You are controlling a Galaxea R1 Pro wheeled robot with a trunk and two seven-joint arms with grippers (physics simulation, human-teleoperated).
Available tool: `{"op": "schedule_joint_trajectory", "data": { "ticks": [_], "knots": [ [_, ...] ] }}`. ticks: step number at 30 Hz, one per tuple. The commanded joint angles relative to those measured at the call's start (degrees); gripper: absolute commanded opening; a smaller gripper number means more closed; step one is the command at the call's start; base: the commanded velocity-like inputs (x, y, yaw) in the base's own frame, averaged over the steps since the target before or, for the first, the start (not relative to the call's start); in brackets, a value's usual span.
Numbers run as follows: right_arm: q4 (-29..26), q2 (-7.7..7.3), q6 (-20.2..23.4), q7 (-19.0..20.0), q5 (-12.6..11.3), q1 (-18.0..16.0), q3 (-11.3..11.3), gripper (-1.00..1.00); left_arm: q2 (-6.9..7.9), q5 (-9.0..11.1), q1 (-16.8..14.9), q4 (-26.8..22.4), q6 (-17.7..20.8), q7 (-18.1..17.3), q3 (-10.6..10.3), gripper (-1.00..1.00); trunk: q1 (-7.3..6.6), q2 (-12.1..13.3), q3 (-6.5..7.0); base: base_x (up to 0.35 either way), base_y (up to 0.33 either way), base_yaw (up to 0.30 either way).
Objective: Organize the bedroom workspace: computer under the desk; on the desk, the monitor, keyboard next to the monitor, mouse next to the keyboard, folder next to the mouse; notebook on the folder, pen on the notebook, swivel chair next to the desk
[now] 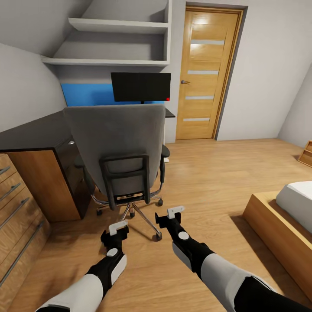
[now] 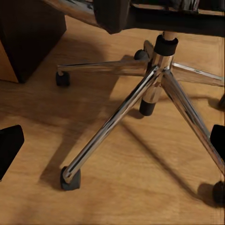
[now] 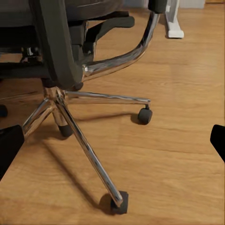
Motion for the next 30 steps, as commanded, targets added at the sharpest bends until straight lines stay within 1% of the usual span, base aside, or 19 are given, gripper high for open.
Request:
{"op": "schedule_joint_trajectory", "data": {
  "ticks": [1, 3, 4, 7, 9, 10, 12, 13, 19, 25, 30],
  "knots": [
    [0.0, 0.28, 0.1, -0.4, -0.3, -0.1, 0.5, 1.00, -0.03, 0.6, 0.0, -1.2, 1.4, 0.2, -0.3, 1.00, -0.01, 0.0, -0.06, 0.000, 0.000, 0.000],
    [-0.1, 0.46, 1.2, -0.4, 0.0, -0.1, 0.4, 1.00, -0.05, 0.7, 0.0, -3.6, 5.7, 0.2, -0.2, 1.00, -0.01, 0.0, -0.06, 0.000, 0.000, 0.000],
    [-0.3, 0.46, 3.2, -0.4, 0.1, -0.1, 0.4, 1.00, -0.03, 0.8, 0.0, -6.0, 10.8, 0.3, -0.1, 1.00, -0.01, 0.0, -0.06, 0.000, 0.000, 0.000],
    [-1.2, 0.46, 7.3, -0.4, 0.3, -0.2, 0.3, 1.00, 0.09, 0.9, 0.0, -9.4, 18.2, 0.3, 0.2, 1.00, -0.01, 0.0, -0.06, 0.000, 0.000, 0.000],
    [-2.7, 0.46, 10.0, -0.4, 0.3, -0.2, 0.3, 1.00, 0.28, 1.3, 0.0, -11.2, 21.6, 0.4, 0.6, 1.00, -0.01, 0.0, -0.06, 0.000, 0.000, 0.000],
    [-4.2, 0.46, 12.1, -0.4, 0.2, -0.3, 0.2, 1.00, 0.48, 1.7, 0.0, -12.5, 23.8, 0.4, 1.0, 1.00, -0.01, 0.0, -0.06, 0.000, 0.000, 0.000],
    [-6.1, 0.46, 14.1, -0.4, 0.2, -0.4, 0.1, 1.00, 0.64, 2.0, 0.0, -13.3, 25.2, 0.3, 1.3, 1.00, -0.01, 0.0, -0.06, 0.000, 0.000, 0.000],
    [-7.1, 0.46, 15.0, -0.5, 0.2, -0.4, 0.1, 1.00, 1.08, 2.4, 0.0, -14.1, 26.6, 0.3, 1.7, 1.00, -0.01, 0.0, -0.06, 0.000, 0.000, 0.000],
    [-7.2, 0.46, 15.6, -0.3, 0.2, -0.4, 0.0, 1.00, 2.68, 2.7, 0.0, -14.5, 27.4, 0.3, 1.9, 1.00, -0.01, 0.0, -0.06, 0.000, 0.000, 0.000],
    [-6.7, 0.46, 14.4, -0.2, 0.2, -0.4, 0.1, 1.00, 3.20, 2.7, 0.0, -14.6, 27.3, 0.3, 1.9, 1.00, -0.01, 0.0, -0.06, 0.000, 0.000, 0.000],
    [-6.5, 0.46, 11.5, -0.2, 0.2, -0.4, 0.2, 1.00, 3.42, 2.7, 0.0, -14.2, 26.9, 0.3, 2.0, 1.00, -0.01, 0.0, -0.06, 0.000, 0.000, 0.000]
  ]
}}
